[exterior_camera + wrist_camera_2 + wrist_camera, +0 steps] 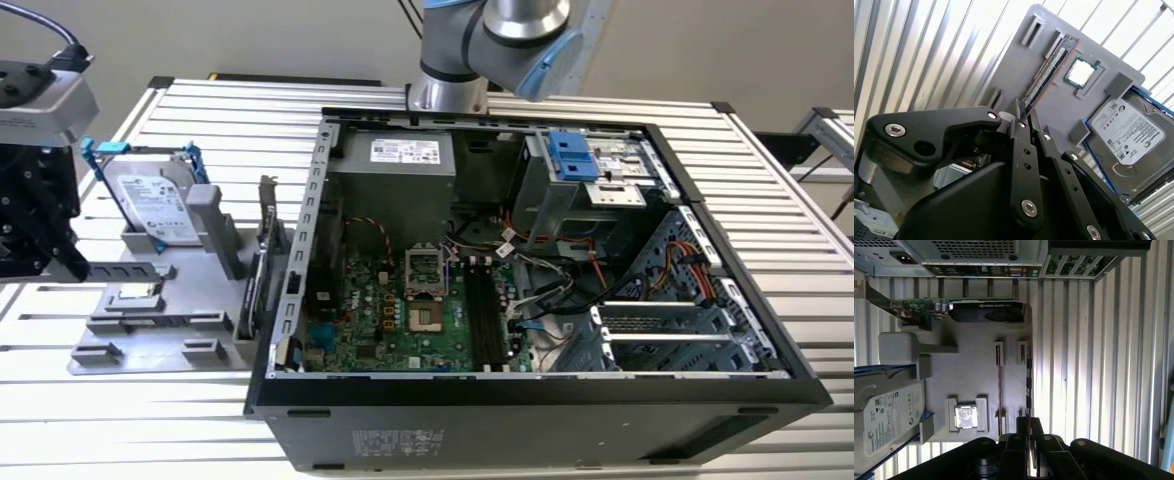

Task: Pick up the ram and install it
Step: 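Pick up the ram and move it above insertion slot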

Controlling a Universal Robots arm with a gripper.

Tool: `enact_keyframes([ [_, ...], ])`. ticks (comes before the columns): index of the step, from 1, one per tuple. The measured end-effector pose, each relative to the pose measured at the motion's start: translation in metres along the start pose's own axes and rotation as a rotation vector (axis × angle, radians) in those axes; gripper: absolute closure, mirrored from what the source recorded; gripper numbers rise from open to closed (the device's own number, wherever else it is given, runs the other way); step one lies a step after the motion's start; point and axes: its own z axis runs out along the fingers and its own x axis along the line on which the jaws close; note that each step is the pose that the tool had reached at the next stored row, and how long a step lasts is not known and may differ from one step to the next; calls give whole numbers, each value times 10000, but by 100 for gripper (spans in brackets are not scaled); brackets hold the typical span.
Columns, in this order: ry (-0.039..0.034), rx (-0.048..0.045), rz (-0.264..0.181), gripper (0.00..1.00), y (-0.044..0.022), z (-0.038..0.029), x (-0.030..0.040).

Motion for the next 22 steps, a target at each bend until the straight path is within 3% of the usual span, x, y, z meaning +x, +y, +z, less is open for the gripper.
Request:
enact_keyframes([
  [22,1,-1,4,100,4,-223,0],
])
